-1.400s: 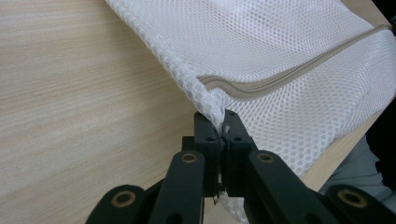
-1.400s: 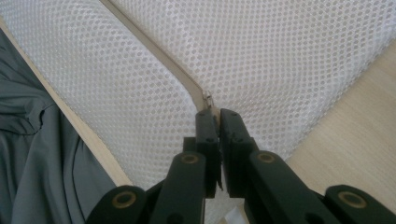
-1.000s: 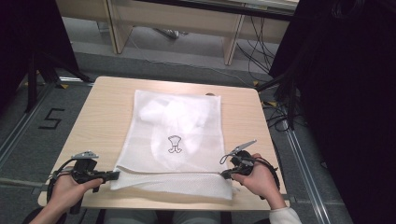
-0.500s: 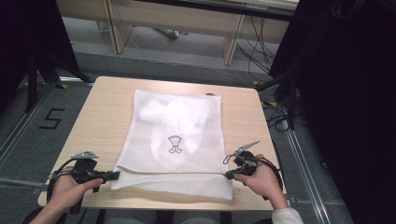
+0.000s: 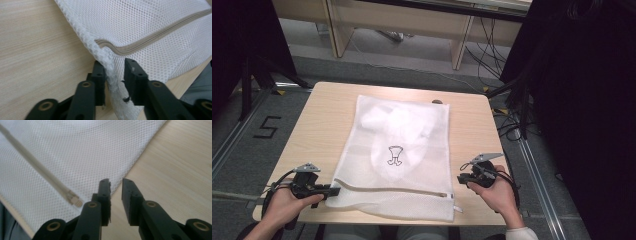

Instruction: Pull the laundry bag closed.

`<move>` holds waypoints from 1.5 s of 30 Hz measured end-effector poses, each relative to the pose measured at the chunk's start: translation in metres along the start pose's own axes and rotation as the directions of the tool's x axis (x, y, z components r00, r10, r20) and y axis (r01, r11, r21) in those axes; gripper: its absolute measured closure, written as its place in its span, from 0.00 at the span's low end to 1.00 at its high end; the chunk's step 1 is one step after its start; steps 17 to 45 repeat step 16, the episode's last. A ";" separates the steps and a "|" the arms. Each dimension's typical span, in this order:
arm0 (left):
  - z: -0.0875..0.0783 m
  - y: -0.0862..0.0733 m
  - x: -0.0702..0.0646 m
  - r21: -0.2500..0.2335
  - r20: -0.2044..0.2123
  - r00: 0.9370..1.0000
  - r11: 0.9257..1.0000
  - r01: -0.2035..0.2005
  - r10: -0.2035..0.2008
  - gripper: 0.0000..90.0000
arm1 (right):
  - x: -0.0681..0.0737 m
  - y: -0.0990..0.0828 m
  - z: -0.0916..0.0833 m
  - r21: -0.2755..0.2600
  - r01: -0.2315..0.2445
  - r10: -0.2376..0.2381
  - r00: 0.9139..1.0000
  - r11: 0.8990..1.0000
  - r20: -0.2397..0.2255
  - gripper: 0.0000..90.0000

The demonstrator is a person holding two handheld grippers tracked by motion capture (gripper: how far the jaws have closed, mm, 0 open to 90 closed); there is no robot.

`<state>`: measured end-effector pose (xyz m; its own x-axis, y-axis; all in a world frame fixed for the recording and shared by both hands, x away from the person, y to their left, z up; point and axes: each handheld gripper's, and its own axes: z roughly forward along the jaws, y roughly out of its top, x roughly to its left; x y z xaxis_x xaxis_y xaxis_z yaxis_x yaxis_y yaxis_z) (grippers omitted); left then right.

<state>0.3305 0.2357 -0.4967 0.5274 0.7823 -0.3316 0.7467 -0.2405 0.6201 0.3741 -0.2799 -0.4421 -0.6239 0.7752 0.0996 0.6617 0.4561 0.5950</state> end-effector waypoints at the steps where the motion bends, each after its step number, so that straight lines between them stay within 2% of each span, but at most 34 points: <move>1: -0.001 0.000 0.000 -0.008 -0.012 1.000 1.000 -0.013 0.013 0.72 | -0.001 -0.001 0.003 -0.014 -0.020 0.020 1.000 1.000 0.001 0.85; 2: -0.004 0.000 0.002 -0.013 -0.043 0.998 0.999 -0.041 0.040 0.65 | -0.002 -0.003 0.006 -0.004 -0.019 0.019 1.000 1.000 0.005 0.82; 3: -0.006 0.001 0.003 -0.045 -0.081 0.995 0.998 -0.053 0.049 0.58 | -0.002 -0.004 0.010 -0.007 -0.021 0.021 1.000 1.000 0.010 0.79; 4: -0.010 0.001 0.006 -0.076 -0.114 0.991 0.994 -0.078 0.069 0.51 | -0.002 -0.005 0.015 -0.040 -0.024 0.025 0.999 0.999 0.028 0.78; 5: -0.013 0.002 0.007 -0.117 -0.130 0.990 0.990 -0.077 0.061 0.45 | -0.001 -0.004 0.012 0.005 -0.041 0.041 0.999 0.999 0.029 0.76; 6: -0.014 0.002 0.008 -0.162 -0.152 0.988 0.985 -0.055 0.030 0.39 | -0.002 -0.005 0.014 -0.008 -0.043 0.043 0.998 0.999 0.037 0.74; 7: -0.015 0.003 0.008 -0.201 -0.168 0.986 0.979 -0.044 0.010 0.33 | 0.000 -0.004 0.014 -0.022 -0.091 0.092 0.995 0.996 0.036 0.71; 8: -0.019 0.003 0.011 -0.192 -0.190 0.981 0.979 -0.066 0.029 0.29 | 0.000 -0.004 0.016 -0.050 -0.113 0.116 0.992 0.992 0.043 0.69; 10: -0.020 0.003 0.013 -0.248 -0.195 0.981 0.968 -0.029 -0.021 0.25 | -0.004 -0.005 0.017 -0.062 -0.097 0.101 0.993 0.993 0.061 0.65; 11: -0.020 0.003 0.014 -0.256 -0.193 0.981 0.966 -0.030 -0.021 0.25 | -0.005 -0.006 0.019 -0.085 -0.105 0.111 0.991 0.991 0.070 0.62; 12: -0.020 0.002 0.015 -0.265 -0.189 0.982 0.964 -0.027 -0.024 0.25 | -0.006 -0.007 0.020 -0.085 -0.118 0.124 0.990 0.989 0.072 0.61; 13: -0.020 0.002 0.016 -0.257 -0.187 0.982 0.966 -0.024 -0.025 0.25 | -0.005 -0.009 0.024 -0.108 -0.150 0.159 0.984 0.983 0.075 0.60; 14: -0.020 0.002 0.016 -0.254 -0.187 0.982 0.967 -0.020 -0.029 0.25 | -0.003 -0.010 0.022 -0.066 -0.205 0.209 0.975 0.977 0.071 0.60; 16: -0.019 0.002 0.016 -0.248 -0.180 0.983 0.968 -0.026 -0.020 0.25 | -0.005 -0.011 0.021 -0.035 -0.216 0.218 0.974 0.976 0.068 0.60; 45: -0.019 0.002 0.016 -0.248 -0.180 0.983 0.968 -0.026 -0.020 0.25 | -0.005 -0.011 0.021 -0.035 -0.216 0.218 0.974 0.976 0.068 0.60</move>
